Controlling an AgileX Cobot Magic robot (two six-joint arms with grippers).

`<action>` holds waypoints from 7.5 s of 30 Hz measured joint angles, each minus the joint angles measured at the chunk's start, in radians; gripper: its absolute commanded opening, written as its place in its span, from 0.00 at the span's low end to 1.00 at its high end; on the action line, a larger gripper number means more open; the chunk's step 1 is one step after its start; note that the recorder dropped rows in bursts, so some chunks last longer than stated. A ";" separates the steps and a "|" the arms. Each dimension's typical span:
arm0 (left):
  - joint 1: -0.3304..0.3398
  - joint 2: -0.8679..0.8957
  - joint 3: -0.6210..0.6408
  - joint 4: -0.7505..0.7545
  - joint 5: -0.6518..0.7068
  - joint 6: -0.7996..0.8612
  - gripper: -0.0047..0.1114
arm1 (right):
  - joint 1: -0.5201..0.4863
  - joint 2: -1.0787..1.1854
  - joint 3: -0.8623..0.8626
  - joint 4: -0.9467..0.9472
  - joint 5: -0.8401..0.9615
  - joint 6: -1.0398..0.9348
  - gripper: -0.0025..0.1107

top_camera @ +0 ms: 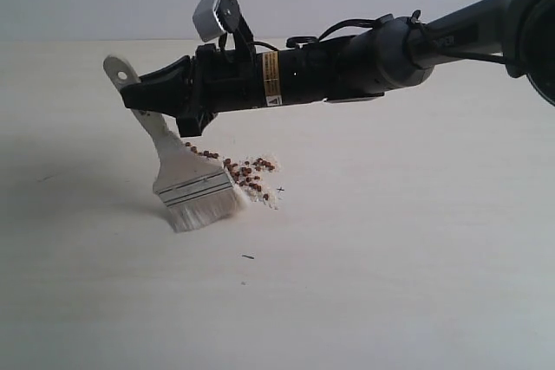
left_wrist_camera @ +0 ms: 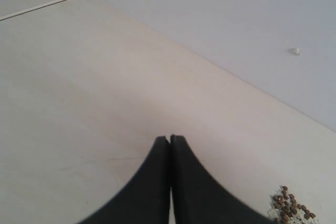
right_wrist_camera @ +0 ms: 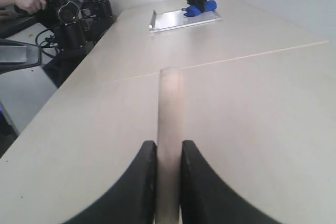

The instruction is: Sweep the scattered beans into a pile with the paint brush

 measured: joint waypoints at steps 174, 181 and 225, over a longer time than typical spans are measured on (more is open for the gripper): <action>0.000 0.000 0.000 0.006 -0.002 0.000 0.04 | -0.282 -0.075 0.002 -0.061 0.134 0.290 0.02; 0.000 0.000 0.000 0.006 -0.002 0.002 0.04 | -0.282 -0.081 0.002 -0.044 0.152 0.290 0.02; 0.000 0.000 0.000 0.006 -0.002 0.002 0.04 | -0.265 -0.099 0.002 -0.009 0.268 0.226 0.02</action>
